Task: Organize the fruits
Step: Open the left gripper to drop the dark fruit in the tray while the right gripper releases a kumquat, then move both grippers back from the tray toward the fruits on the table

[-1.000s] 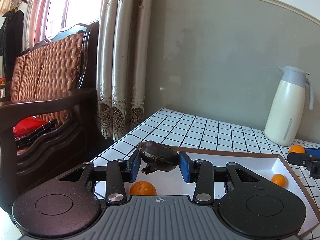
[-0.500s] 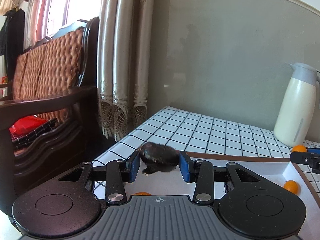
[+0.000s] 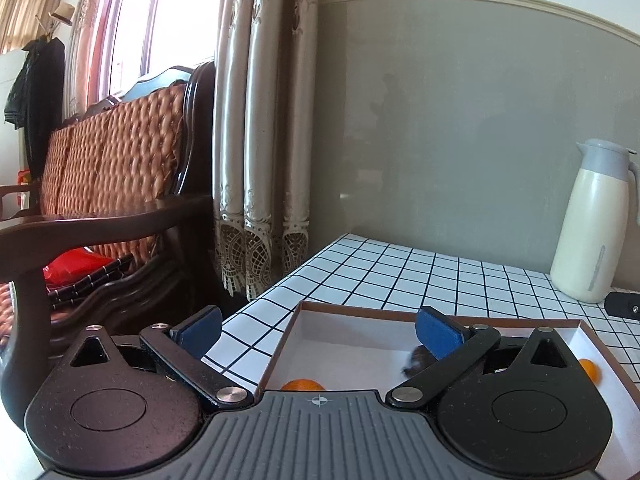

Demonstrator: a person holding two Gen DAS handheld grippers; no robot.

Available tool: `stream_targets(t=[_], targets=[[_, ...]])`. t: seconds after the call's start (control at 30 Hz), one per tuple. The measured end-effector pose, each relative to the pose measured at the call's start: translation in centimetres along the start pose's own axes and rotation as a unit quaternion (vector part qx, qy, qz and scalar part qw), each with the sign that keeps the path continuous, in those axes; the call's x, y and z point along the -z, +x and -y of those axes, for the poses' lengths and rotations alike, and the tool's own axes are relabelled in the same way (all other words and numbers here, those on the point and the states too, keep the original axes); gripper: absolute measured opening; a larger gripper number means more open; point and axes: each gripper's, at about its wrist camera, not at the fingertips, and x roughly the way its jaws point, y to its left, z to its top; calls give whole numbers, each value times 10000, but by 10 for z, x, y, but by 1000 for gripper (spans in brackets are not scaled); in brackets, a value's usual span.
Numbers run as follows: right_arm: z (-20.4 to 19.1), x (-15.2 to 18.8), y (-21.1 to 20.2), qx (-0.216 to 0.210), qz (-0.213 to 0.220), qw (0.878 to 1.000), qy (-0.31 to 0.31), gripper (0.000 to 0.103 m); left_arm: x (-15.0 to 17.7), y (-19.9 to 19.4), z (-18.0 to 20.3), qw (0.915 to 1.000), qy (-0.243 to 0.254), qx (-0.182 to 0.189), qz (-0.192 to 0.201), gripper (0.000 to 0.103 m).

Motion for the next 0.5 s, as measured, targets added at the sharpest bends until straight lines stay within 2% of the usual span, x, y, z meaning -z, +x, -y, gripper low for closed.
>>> stream_targets(t=[0.5], targets=[[21, 12, -56, 165, 94, 9996, 200, 97, 15, -57, 22, 9996, 118, 246, 78, 103]])
